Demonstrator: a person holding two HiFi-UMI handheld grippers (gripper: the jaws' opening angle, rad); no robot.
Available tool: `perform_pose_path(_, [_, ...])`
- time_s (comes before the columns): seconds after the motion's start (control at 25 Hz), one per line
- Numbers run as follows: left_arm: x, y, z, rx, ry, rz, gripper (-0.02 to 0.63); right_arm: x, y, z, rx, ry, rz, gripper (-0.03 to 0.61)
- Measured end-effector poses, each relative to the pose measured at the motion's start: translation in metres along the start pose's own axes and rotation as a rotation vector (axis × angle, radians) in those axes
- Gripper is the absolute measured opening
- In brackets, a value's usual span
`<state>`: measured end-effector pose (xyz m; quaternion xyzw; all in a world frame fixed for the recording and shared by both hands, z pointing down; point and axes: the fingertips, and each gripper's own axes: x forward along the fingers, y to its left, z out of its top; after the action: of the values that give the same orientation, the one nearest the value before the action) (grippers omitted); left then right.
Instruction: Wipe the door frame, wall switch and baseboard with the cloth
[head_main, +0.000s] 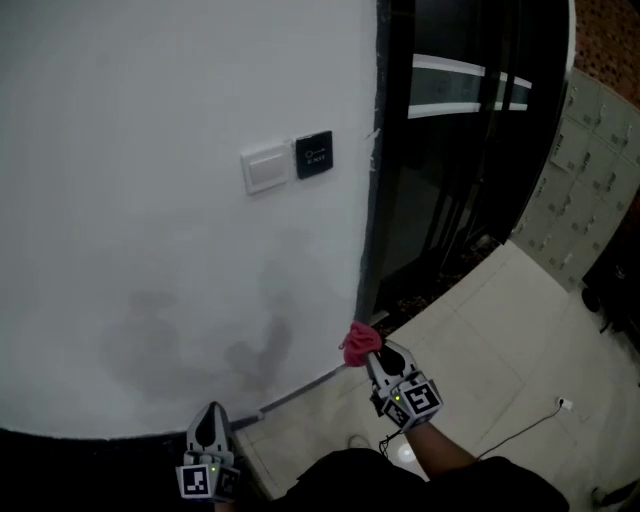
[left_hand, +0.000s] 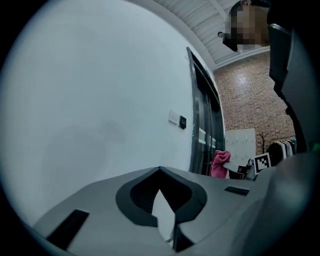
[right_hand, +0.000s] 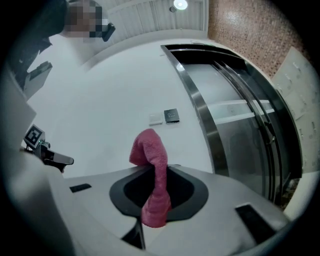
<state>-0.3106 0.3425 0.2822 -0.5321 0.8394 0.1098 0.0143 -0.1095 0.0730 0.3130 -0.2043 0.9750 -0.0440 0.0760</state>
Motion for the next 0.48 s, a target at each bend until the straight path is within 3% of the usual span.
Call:
perform_pose_path(0.24, [0.027,-0.042,-0.024,-0.009,0.022,-0.169,0.000,-0.054,-0.017,0.011,-0.048,0.014,-0.079,0.061])
perform_pose_path(0.48, [0.067,-0.148,-0.035,-0.008,-0.010,-0.291,0.000,-0.118,-0.097,0.039,-0.115,-0.045,-0.145,0.061])
